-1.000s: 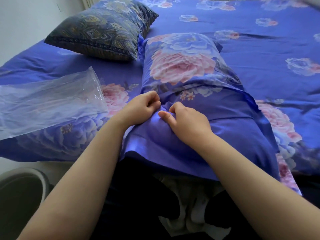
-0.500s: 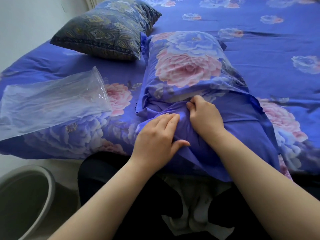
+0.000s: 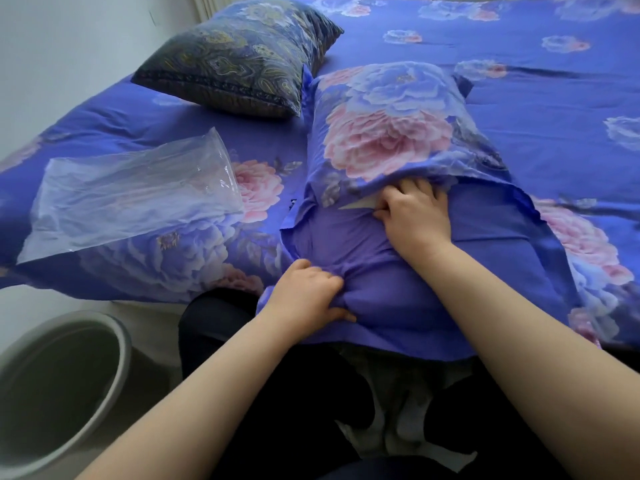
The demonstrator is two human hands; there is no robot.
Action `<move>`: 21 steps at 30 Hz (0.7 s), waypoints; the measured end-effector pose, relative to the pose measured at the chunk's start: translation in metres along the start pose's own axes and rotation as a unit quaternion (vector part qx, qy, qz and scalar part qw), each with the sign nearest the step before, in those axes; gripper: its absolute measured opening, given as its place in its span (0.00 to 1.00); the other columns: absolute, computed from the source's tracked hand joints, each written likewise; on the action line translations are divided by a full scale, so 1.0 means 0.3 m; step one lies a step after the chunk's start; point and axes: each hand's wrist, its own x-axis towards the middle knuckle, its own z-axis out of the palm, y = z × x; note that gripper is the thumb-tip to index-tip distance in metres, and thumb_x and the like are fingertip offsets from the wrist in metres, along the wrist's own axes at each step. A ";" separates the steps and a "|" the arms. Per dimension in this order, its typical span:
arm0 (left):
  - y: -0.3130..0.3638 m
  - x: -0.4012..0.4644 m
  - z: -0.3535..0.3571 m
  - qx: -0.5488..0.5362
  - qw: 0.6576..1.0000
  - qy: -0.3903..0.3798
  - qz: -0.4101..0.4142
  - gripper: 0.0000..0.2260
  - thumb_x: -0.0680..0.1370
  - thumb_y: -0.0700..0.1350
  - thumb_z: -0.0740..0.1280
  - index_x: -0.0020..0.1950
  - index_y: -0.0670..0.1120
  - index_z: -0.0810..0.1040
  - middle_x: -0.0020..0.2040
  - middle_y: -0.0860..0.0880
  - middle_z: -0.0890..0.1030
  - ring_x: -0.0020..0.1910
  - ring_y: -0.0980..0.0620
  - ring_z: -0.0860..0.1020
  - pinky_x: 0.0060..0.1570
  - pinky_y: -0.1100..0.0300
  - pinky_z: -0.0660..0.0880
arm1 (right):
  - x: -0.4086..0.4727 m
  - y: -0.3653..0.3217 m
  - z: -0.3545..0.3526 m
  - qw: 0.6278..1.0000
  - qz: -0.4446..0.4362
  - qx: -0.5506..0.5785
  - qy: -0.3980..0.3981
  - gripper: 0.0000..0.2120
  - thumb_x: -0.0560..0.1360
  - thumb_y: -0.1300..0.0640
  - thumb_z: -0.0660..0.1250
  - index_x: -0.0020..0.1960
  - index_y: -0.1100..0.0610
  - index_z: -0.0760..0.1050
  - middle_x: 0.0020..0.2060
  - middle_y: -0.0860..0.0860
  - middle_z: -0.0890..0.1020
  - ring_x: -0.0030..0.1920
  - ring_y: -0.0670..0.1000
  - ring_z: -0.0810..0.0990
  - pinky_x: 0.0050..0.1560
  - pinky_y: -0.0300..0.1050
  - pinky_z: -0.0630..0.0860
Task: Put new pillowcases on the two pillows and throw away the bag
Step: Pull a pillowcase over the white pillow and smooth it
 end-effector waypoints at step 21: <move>-0.035 -0.143 0.027 -0.007 0.990 0.138 -0.020 0.07 0.65 0.48 0.65 0.32 0.47 0.70 0.31 0.50 0.73 0.33 0.46 0.74 0.37 0.57 0.66 | 0.152 -0.069 -0.147 0.997 0.007 0.073 -0.001 0.12 0.78 0.45 0.61 0.46 0.54 0.67 0.48 0.59 0.81 0.50 0.62 0.78 0.40 0.49 0.65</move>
